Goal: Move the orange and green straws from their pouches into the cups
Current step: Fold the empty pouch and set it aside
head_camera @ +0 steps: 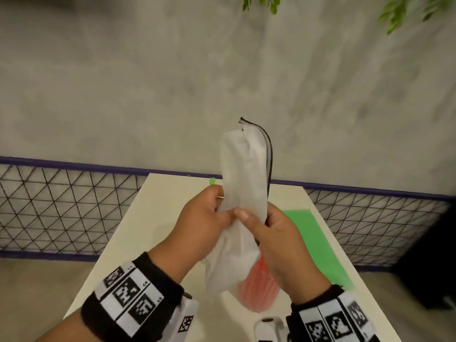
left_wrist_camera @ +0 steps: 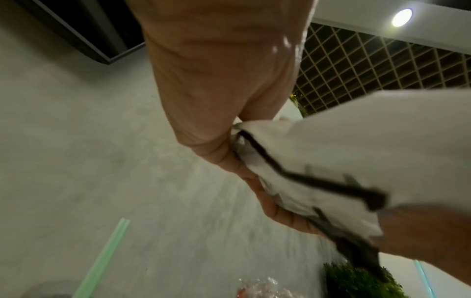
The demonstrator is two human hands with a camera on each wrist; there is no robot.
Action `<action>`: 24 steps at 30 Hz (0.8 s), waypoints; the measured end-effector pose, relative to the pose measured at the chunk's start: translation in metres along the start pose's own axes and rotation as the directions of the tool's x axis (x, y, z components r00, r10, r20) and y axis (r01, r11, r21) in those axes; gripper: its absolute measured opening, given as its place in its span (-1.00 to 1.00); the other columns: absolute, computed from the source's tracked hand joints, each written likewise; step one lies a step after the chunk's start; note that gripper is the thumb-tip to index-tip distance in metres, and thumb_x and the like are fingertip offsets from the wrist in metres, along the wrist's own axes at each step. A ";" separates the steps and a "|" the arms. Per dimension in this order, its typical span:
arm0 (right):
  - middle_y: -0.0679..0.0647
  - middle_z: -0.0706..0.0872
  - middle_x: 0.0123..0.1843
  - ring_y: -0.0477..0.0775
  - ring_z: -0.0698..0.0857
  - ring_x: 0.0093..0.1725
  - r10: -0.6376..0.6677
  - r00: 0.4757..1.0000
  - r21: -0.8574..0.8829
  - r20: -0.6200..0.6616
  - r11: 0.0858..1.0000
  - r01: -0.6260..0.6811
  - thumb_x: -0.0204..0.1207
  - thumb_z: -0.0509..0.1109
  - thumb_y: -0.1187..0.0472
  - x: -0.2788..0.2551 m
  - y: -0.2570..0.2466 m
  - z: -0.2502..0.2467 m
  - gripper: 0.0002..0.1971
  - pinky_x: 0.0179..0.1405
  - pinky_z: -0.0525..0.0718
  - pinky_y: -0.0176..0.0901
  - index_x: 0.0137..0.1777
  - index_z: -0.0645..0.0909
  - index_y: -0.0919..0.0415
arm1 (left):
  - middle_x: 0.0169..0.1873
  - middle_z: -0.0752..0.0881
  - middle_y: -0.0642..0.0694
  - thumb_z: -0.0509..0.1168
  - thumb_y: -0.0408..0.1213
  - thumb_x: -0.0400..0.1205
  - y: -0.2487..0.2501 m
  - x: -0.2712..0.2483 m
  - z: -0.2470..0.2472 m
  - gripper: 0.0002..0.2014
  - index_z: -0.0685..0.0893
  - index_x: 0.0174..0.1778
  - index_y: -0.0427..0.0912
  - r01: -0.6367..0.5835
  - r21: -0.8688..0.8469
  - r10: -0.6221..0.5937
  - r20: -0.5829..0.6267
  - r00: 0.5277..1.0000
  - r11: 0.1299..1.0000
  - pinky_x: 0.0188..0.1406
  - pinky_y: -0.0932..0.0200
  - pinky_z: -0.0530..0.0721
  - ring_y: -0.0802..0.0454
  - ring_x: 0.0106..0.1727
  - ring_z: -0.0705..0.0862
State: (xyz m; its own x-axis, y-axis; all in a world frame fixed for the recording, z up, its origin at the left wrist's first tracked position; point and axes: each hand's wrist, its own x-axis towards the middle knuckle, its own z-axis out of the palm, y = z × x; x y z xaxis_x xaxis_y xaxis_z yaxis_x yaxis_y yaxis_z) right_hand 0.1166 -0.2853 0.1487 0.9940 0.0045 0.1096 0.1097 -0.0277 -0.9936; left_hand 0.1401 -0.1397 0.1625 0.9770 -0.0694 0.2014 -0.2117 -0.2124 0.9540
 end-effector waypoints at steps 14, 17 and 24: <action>0.12 0.81 0.12 0.14 0.80 0.10 0.065 0.992 0.462 -0.108 0.887 -0.008 0.46 0.38 0.56 0.009 0.006 -0.014 -0.42 0.03 0.74 0.01 0.40 0.45 0.07 | 0.11 0.83 -0.13 0.49 -0.48 0.50 -0.030 -0.005 -0.034 -0.54 0.62 0.29 -0.10 0.279 -0.418 -0.140 0.332 0.933 0.864 0.07 -0.01 0.70 -0.10 0.11 0.81; 0.18 0.79 0.20 0.16 0.79 0.14 -0.019 0.993 0.481 0.113 0.876 -0.038 0.42 0.30 0.60 0.004 0.004 -0.012 -0.39 0.05 0.76 -0.03 0.43 0.54 0.13 | 0.21 0.79 -0.24 0.47 -0.38 0.45 -0.033 -0.011 -0.038 -0.58 0.76 0.26 -0.21 0.327 -0.413 -0.111 0.466 0.878 0.850 0.27 -0.10 0.70 -0.20 0.25 0.76; 0.04 0.71 -0.17 -0.01 0.64 -0.13 -0.263 0.949 0.198 0.172 0.953 0.228 0.19 0.18 0.56 0.003 0.015 -0.014 -0.66 -0.04 0.57 -0.31 -0.51 0.57 0.10 | -0.02 0.79 -0.31 0.32 -0.49 0.36 -0.046 -0.008 -0.047 -0.86 0.73 -0.44 -0.23 0.374 -0.622 -0.155 0.377 0.913 0.688 -0.17 0.08 0.78 -0.18 -0.13 0.76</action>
State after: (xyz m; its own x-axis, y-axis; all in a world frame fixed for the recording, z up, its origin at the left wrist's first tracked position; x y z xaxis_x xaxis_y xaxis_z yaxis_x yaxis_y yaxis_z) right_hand 0.1213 -0.2996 0.1344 0.9145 0.1830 0.3607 0.3313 0.1726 -0.9276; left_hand 0.1431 -0.0837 0.1270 0.9161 -0.3981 -0.0477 0.2340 0.4342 0.8699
